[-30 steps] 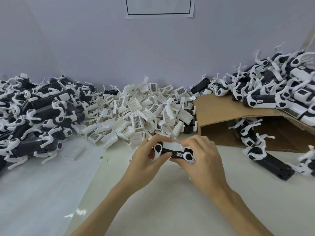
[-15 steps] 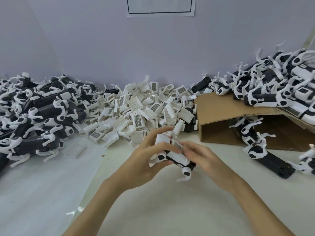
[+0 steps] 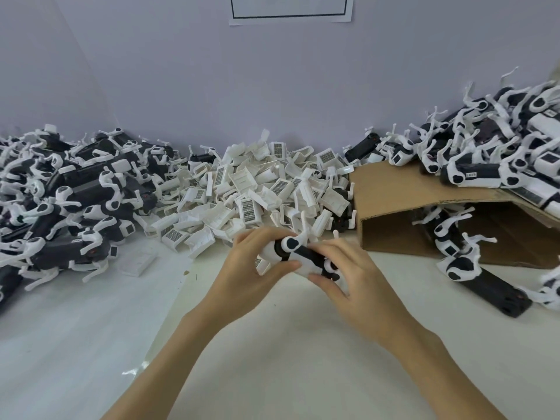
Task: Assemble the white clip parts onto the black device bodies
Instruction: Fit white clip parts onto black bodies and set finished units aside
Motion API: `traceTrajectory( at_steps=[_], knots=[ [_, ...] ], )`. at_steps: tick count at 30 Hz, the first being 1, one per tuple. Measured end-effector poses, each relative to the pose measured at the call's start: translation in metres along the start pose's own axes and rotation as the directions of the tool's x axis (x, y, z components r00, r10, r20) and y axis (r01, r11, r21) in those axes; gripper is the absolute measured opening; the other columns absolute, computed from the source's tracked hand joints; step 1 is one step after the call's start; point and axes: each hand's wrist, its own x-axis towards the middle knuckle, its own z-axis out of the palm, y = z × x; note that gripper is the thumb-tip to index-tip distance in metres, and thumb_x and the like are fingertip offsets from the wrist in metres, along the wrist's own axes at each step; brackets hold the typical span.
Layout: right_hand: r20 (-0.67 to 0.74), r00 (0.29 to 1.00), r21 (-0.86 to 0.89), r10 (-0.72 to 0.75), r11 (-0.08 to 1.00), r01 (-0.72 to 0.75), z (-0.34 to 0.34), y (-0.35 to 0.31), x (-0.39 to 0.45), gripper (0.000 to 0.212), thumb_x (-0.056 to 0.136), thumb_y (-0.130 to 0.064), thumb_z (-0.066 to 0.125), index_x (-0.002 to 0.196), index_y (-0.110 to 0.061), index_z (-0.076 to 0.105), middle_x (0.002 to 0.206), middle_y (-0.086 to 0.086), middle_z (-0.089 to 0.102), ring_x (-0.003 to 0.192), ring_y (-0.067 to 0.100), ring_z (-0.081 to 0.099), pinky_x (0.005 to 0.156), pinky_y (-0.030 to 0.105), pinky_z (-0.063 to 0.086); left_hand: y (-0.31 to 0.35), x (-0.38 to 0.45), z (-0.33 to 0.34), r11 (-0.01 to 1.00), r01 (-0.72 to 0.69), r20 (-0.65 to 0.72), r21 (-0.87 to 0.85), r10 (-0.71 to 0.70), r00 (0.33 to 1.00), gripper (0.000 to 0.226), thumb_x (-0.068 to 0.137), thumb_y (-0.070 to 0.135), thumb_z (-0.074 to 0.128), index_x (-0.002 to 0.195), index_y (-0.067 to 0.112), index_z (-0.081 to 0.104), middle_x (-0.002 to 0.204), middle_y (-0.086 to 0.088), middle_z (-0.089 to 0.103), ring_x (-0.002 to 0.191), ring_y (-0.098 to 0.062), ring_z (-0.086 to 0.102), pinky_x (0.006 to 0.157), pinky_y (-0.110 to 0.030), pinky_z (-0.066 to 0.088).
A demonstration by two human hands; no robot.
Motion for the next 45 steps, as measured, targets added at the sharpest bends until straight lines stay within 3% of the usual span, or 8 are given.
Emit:
traceTrajectory(
  at_steps=[7, 18, 22, 25, 28, 32, 40, 45],
  knots=[
    [-0.054, 0.998, -0.124, -0.041, 0.992, 0.034, 0.004, -0.004, 0.0, 0.028, 0.097, -0.014, 0.07, 0.125, -0.007, 0.069, 0.111, 0.003, 0.065, 0.102, 0.029, 0.062, 0.085, 0.048, 0.052, -0.002, -0.002, 0.006, 0.999, 0.044, -0.05, 0.025, -0.043, 0.998, 0.028, 0.092, 0.056, 0.067, 0.118, 0.047, 0.062, 0.118, 0.03, 0.065, 0.122, -0.011, 0.055, 0.1, -0.023, 0.043],
    [0.083, 0.965, 0.281, 0.248, 0.924, -0.261, 0.004, -0.007, -0.002, 0.028, 0.094, -0.054, 0.065, 0.109, -0.031, 0.069, 0.094, -0.016, 0.067, 0.085, 0.009, 0.07, 0.075, 0.022, 0.052, 0.006, -0.005, 0.007, 0.988, 0.156, 0.067, 0.001, -0.156, 0.985, 0.053, 0.084, 0.068, 0.067, 0.134, 0.054, 0.055, 0.127, 0.034, 0.059, 0.131, -0.005, 0.046, 0.101, -0.009, 0.036],
    [0.16, 0.946, 0.332, 0.284, 0.887, -0.322, -0.002, -0.007, -0.001, 0.016, 0.097, -0.039, 0.072, 0.107, -0.027, 0.07, 0.095, -0.011, 0.072, 0.078, 0.013, 0.074, 0.074, 0.034, 0.059, 0.007, -0.004, 0.002, 0.991, 0.136, 0.092, 0.005, -0.136, 0.987, 0.044, 0.092, 0.06, 0.068, 0.133, 0.048, 0.058, 0.131, 0.029, 0.063, 0.135, -0.012, 0.048, 0.109, -0.028, 0.041],
    [0.124, 0.954, 0.362, 0.273, 0.883, -0.299, -0.003, -0.008, -0.002, 0.01, 0.097, -0.035, 0.073, 0.106, -0.032, 0.07, 0.093, -0.016, 0.07, 0.081, 0.01, 0.073, 0.069, 0.02, 0.055, 0.01, -0.003, 0.0, 0.992, 0.122, 0.046, -0.01, -0.122, 0.992, 0.038, 0.093, 0.053, 0.073, 0.13, 0.049, 0.062, 0.128, 0.027, 0.065, 0.137, -0.012, 0.046, 0.108, -0.029, 0.041],
    [0.091, 0.97, 0.36, 0.226, 0.901, -0.244, 0.001, -0.014, -0.002, 0.037, 0.093, -0.045, 0.073, 0.127, -0.038, 0.063, 0.113, -0.028, 0.062, 0.107, 0.004, 0.065, 0.083, 0.013, 0.049, 0.01, -0.001, 0.0, 0.981, 0.169, -0.037, -0.096, -0.173, 0.984, 0.032, 0.094, 0.045, 0.077, 0.124, 0.04, 0.069, 0.118, 0.017, 0.072, 0.126, -0.017, 0.059, 0.101, -0.032, 0.048],
    [-0.057, 0.996, 0.004, 0.063, 0.998, -0.063, 0.014, -0.022, -0.005, 0.068, 0.083, -0.036, 0.087, 0.141, -0.026, 0.053, 0.136, -0.017, 0.055, 0.123, 0.011, 0.054, 0.095, 0.04, 0.053, 0.015, 0.0, 0.01, 0.889, 0.285, -0.081, -0.359, -0.333, 0.939, 0.024, 0.093, 0.033, 0.082, 0.115, 0.027, 0.075, 0.101, 0.003, 0.077, 0.089, -0.016, 0.076, 0.071, -0.022, 0.058],
    [0.042, 0.983, 0.284, 0.18, 0.941, -0.184, 0.008, 0.003, -0.006, 0.049, 0.106, -0.028, 0.058, 0.153, -0.034, 0.044, 0.142, -0.022, 0.056, 0.114, -0.007, 0.059, 0.09, 0.02, 0.055, 0.011, 0.001, -0.004, 0.995, 0.094, 0.043, 0.046, -0.096, 0.994, 0.034, 0.079, 0.068, 0.079, 0.104, 0.059, 0.056, 0.086, 0.017, 0.056, 0.077, -0.009, 0.051, 0.07, -0.023, 0.039],
    [-0.035, 0.979, 0.16, 0.199, 0.968, -0.192, 0.016, 0.0, -0.009, 0.058, 0.094, -0.016, 0.076, 0.147, -0.025, 0.055, 0.126, -0.011, 0.068, 0.113, 0.012, 0.065, 0.091, 0.021, 0.052, 0.028, -0.012, 0.024, 0.983, -0.023, -0.151, 0.182, 0.051, 0.987, 0.055, 0.08, 0.064, 0.078, 0.118, 0.028, 0.063, 0.093, 0.027, 0.048, 0.091, -0.005, 0.052, 0.081, -0.016, 0.038]
  ],
)
